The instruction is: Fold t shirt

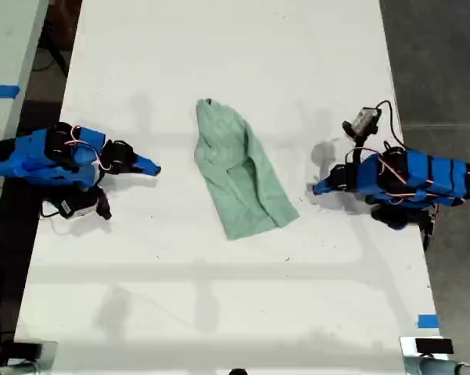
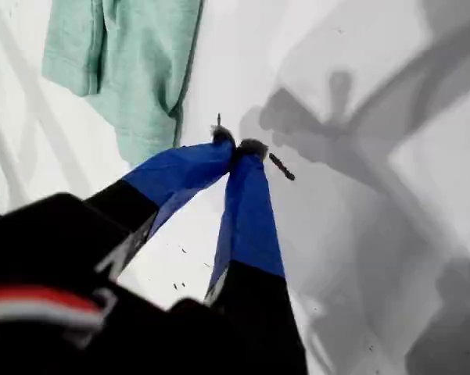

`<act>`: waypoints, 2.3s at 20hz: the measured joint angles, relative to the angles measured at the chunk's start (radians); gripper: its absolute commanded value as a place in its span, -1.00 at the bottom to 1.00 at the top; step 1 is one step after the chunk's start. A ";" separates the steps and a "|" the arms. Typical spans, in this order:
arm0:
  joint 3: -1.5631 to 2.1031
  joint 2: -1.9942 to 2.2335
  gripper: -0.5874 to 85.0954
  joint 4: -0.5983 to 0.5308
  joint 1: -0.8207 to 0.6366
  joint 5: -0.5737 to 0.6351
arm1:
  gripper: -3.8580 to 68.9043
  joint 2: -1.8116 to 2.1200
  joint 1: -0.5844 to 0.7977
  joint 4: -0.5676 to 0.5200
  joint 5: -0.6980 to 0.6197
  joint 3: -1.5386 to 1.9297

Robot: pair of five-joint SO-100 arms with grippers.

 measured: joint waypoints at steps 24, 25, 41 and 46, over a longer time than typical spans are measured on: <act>-1.827 -2.428 -0.42 -0.196 0.281 -0.333 | -0.23 -1.614 -0.158 -0.089 0.121 -1.098; -1.873 -2.474 -0.44 -0.195 0.281 -0.333 | -0.23 -1.641 -0.158 -0.101 0.120 -1.098; -2.046 -2.586 -0.99 -0.011 0.281 -0.310 | -0.86 -2.028 -0.287 -0.152 0.161 -1.399; -2.028 -2.517 -0.99 0.106 0.322 -0.310 | -0.86 -2.263 -0.330 0.097 0.170 -1.847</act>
